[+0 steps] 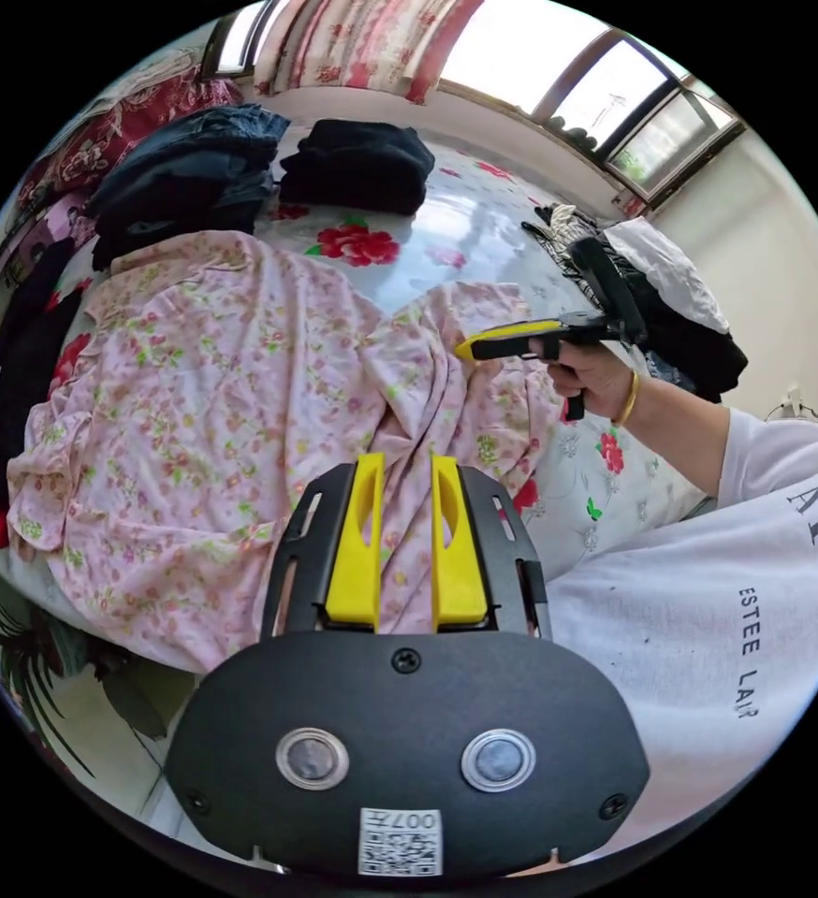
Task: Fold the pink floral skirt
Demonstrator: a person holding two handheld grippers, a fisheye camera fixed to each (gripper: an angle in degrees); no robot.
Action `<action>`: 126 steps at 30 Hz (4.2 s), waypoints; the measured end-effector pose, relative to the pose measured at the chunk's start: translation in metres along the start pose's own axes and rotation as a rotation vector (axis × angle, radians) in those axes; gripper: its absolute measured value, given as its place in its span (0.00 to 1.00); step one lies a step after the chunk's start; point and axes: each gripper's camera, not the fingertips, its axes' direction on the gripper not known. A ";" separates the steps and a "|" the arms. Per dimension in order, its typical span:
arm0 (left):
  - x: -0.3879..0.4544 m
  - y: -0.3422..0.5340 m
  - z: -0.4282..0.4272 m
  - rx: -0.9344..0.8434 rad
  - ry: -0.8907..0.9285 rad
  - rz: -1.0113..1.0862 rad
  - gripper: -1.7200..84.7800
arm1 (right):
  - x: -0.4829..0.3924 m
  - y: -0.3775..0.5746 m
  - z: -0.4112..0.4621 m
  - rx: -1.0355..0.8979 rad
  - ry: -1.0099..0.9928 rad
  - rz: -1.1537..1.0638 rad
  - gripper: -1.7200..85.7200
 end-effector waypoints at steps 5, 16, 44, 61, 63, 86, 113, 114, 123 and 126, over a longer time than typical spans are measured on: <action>0.003 0.007 -0.021 0.029 0.013 0.054 0.12 | -0.071 0.049 -0.018 -0.004 -0.134 -0.277 0.02; 0.014 -0.007 0.016 0.004 0.222 0.215 0.15 | -0.107 0.068 -0.039 -0.080 -0.023 -0.129 0.06; 0.136 0.107 -0.060 0.156 -0.032 -0.351 0.03 | -0.004 0.125 -0.200 0.230 0.087 -0.075 0.03; 0.106 0.047 -0.022 0.158 0.040 -0.449 0.07 | -0.141 -0.056 -0.005 -0.296 0.061 -0.418 0.08; 0.108 0.039 -0.020 0.159 0.015 -0.463 0.03 | -0.150 -0.060 0.009 -0.297 0.123 -0.391 0.04; 0.223 -0.074 -0.063 0.293 0.147 -0.220 0.14 | -0.042 0.228 -0.292 0.316 0.067 0.199 0.02; 0.227 0.255 -0.279 0.955 0.363 -0.943 0.01 | 0.022 0.253 -0.372 0.380 -0.249 0.328 0.02; 0.240 0.279 -0.281 0.990 0.375 -0.990 0.01 | 0.024 0.253 -0.365 0.341 -0.303 0.334 0.02; 0.165 0.240 -0.323 1.140 0.324 -1.024 0.01 | 0.034 0.140 -0.275 0.163 -0.482 0.391 0.02; 0.083 0.128 -0.396 1.148 0.287 -0.828 0.01 | 0.033 0.056 -0.272 0.297 -0.571 0.406 0.02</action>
